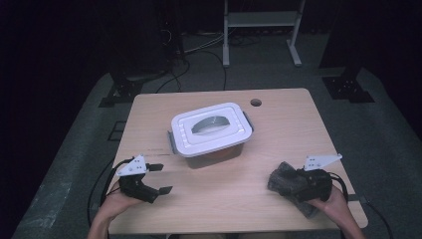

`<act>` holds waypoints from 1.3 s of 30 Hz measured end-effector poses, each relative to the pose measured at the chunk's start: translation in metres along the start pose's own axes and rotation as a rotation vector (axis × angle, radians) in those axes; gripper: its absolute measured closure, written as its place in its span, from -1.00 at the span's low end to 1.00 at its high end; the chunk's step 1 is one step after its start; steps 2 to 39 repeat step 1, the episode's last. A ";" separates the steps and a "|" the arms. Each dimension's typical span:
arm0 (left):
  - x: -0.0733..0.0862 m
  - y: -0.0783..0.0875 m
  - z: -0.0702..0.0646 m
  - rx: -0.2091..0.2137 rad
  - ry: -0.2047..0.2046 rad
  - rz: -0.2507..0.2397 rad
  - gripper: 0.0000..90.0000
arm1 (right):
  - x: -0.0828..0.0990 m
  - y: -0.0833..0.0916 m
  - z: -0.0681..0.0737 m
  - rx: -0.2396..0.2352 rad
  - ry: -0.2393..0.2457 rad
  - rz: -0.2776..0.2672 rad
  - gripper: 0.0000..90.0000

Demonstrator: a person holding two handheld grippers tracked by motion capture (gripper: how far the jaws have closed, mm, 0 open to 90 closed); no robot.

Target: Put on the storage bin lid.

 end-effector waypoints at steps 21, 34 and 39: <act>0.000 0.000 0.000 -0.003 -0.001 -0.002 -0.71 | 0.000 0.000 0.000 0.000 -0.001 -0.001 -0.46; 0.000 0.000 0.000 -0.003 -0.001 -0.002 -0.71 | 0.000 0.000 0.000 0.000 -0.001 -0.001 -0.46; 0.000 0.000 0.000 -0.003 -0.001 -0.002 -0.71 | 0.000 0.000 0.000 0.000 -0.001 -0.001 -0.46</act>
Point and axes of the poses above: each handheld gripper's, and its own axes: y roughly backward along the jaws, x roughly out of its underside, z roughly to its left, the point moved 10 cm from there along -y, roughly forward along the jaws, and after that the axes turned 14 degrees about -z, right-handed, at the moved point
